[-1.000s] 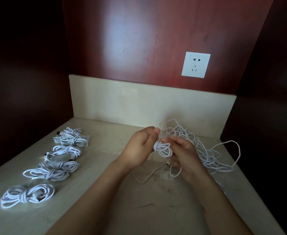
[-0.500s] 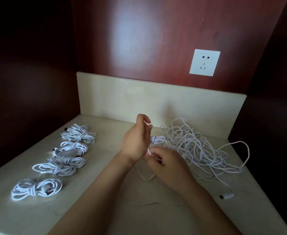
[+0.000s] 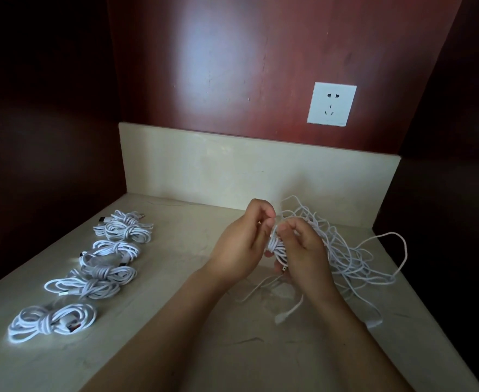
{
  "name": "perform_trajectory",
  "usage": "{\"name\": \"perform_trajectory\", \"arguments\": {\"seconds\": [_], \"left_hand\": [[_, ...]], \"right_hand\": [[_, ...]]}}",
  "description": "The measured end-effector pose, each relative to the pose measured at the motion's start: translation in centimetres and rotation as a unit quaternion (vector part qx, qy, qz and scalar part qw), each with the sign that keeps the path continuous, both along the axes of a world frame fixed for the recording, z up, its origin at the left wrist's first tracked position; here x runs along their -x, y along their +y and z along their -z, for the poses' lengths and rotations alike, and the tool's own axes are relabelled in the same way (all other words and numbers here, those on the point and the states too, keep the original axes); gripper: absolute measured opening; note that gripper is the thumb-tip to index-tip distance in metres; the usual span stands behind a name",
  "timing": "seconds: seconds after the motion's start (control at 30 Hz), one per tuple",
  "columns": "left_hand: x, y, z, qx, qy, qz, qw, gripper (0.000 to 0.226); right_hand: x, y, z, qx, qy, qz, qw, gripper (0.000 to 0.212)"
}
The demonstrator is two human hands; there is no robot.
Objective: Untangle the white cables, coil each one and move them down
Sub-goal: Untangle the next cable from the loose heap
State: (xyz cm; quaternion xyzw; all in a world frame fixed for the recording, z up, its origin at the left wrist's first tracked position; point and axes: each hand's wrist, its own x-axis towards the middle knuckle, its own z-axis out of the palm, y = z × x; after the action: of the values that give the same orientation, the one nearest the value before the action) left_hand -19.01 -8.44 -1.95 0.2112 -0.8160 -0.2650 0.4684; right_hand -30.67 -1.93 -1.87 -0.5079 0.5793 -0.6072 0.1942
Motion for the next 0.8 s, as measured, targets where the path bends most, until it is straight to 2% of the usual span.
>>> {"name": "perform_trajectory", "arguments": {"seconds": [0.1, 0.17, 0.23, 0.33, 0.47, 0.6, 0.8], "left_hand": [[0.3, -0.2, 0.1, -0.055, 0.003, 0.025, 0.998, 0.005], [0.2, -0.4, 0.0, -0.086, -0.022, 0.007, 0.996, 0.021], [0.1, -0.5, -0.3, -0.159, -0.02, 0.039, 0.986, 0.03], [-0.5, -0.7, -1.0, -0.274, -0.011, 0.125, 0.953, 0.014], [-0.6, -0.4, -1.4, -0.335, -0.005, 0.125, 0.934, 0.019], [-0.2, -0.5, -1.1, -0.355, 0.019, 0.083, 0.931, 0.02], [-0.3, -0.6, -1.2, -0.317, 0.019, 0.139, 0.938, 0.016]], "right_hand": [[0.3, -0.4, 0.4, 0.037, 0.027, 0.032, 0.998, 0.02], [0.4, -0.5, 0.5, 0.057, 0.023, 0.052, 0.997, 0.019], [0.6, -0.5, 0.5, 0.068, 0.026, 0.07, 0.995, 0.018], [0.7, -0.4, 0.3, 0.077, 0.035, 0.074, 0.994, 0.017], [0.7, -0.3, 0.1, 0.084, 0.017, 0.076, 0.993, 0.02], [0.6, -0.1, 0.0, 0.094, -0.005, 0.081, 0.992, 0.021], [0.7, -0.1, -0.5, 0.079, -0.076, 0.056, 0.992, 0.022]]}}
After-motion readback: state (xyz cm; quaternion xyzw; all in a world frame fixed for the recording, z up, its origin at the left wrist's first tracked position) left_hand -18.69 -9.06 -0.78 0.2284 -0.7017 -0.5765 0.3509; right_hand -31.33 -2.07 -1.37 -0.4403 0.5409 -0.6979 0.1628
